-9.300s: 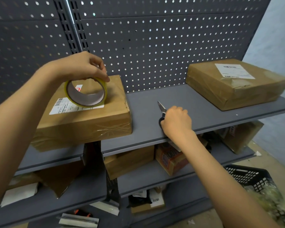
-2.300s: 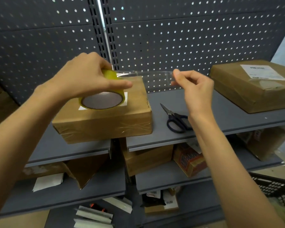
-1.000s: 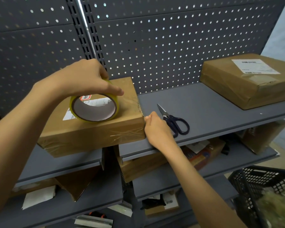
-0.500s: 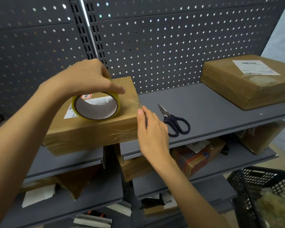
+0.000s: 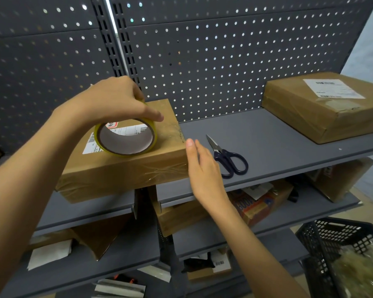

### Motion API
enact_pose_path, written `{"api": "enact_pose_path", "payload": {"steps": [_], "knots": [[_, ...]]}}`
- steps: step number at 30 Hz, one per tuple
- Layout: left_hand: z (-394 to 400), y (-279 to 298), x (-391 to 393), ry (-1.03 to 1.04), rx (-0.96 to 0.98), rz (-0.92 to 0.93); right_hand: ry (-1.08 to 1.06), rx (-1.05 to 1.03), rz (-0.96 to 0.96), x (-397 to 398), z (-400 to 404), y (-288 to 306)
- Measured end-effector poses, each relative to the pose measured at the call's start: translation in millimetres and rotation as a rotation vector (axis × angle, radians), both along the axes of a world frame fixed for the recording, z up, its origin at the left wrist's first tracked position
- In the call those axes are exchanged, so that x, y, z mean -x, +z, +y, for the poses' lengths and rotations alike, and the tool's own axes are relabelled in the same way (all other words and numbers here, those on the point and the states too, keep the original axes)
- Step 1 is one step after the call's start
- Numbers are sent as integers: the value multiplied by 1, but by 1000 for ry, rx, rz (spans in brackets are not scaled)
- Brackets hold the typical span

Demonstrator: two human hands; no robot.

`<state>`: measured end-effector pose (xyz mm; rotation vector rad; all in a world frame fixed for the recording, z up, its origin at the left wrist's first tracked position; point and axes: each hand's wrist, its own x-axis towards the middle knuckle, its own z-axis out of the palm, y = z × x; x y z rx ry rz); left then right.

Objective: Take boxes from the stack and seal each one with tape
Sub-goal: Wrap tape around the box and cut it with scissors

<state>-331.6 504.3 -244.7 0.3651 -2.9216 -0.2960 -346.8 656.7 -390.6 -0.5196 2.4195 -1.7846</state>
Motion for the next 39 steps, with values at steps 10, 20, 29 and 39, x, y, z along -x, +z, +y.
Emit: {"api": "enact_pose_path", "payload": {"steps": [10,20,29,39], "knots": [[0,-1,1,-5,1,-16,152,-96,17,-7,-4,-5],[-1,0,2,-23,-7,-21,266,-87,-122,8,5,-1],[0,0,2,-121,-55,-44,-232,-585,275,36,55,9],[6,5,-3,-70,-28,-115,-236,-877,233,39,50,3]]}}
